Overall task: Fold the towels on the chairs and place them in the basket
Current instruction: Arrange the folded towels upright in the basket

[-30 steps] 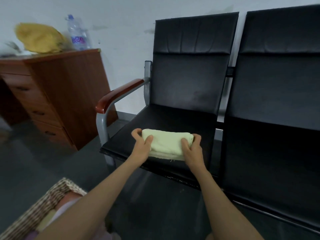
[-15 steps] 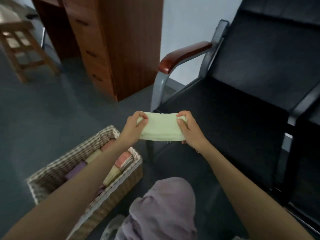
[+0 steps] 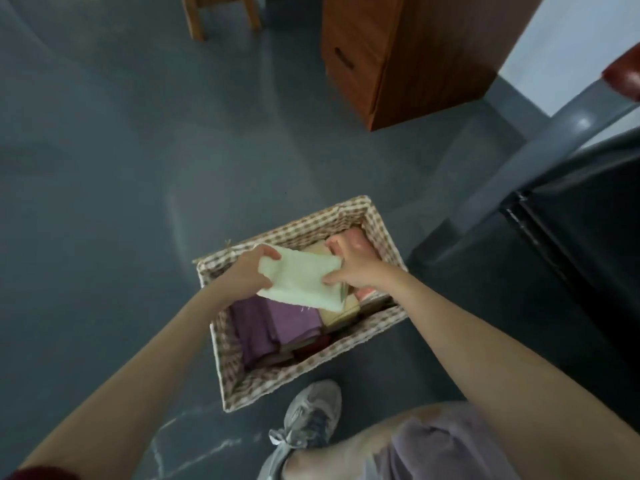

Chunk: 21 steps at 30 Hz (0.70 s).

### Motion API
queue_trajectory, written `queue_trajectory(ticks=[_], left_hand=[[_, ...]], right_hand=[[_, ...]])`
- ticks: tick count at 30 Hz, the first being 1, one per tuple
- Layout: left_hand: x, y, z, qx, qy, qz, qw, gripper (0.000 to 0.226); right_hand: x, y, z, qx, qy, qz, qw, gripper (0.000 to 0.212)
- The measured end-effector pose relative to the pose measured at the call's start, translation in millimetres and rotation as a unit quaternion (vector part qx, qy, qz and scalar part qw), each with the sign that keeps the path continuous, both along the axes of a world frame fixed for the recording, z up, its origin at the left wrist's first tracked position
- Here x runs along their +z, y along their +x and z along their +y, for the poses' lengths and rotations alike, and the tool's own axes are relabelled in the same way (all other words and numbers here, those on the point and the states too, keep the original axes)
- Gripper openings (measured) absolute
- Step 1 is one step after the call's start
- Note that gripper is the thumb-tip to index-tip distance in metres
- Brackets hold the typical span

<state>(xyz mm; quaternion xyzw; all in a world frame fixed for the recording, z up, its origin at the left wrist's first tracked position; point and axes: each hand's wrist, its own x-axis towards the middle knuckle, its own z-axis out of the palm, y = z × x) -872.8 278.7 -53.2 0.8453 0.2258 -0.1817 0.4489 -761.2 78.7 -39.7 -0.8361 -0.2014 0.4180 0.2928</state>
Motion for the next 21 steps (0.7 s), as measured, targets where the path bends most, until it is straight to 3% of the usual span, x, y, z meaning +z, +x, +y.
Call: queue_trajectory(ticks=[1, 3, 8, 11, 14, 17, 21], left_hand=[[-6, -3, 7, -0.039, 0.036, 0.020, 0.998, 0.046], [-17, -7, 16, -0.111, 0.115, 0.050, 0.986, 0.049], [-35, -11, 14, -0.236, 0.355, 0.083, 0.901, 0.045], [-49, -13, 14, -0.280, 0.416, 0.111, 0.858, 0.037], [-68, -13, 24, -0.286, 0.411, 0.109, 0.858, 0.036], [-81, -17, 25, -0.238, 0.372, 0.115, 0.890, 0.039], [-101, -29, 1, -0.166, 0.373, 0.169, 0.897, 0.052]], right_hand=[[-9, -6, 8, 0.028, -0.044, 0.031, 0.998, 0.076], [-26, -21, 27, 0.079, -0.114, 0.053, 0.989, 0.077], [-67, -69, 78, 0.140, -0.124, 0.107, 0.976, 0.029], [-83, -87, 97, 0.176, -0.136, 0.098, 0.970, 0.015], [-88, -94, 102, 0.162, -0.130, 0.064, 0.976, 0.022], [-89, -96, 99, 0.185, -0.122, 0.047, 0.974, 0.010], [-82, -79, 86, 0.223, -0.159, -0.061, 0.960, 0.028]])
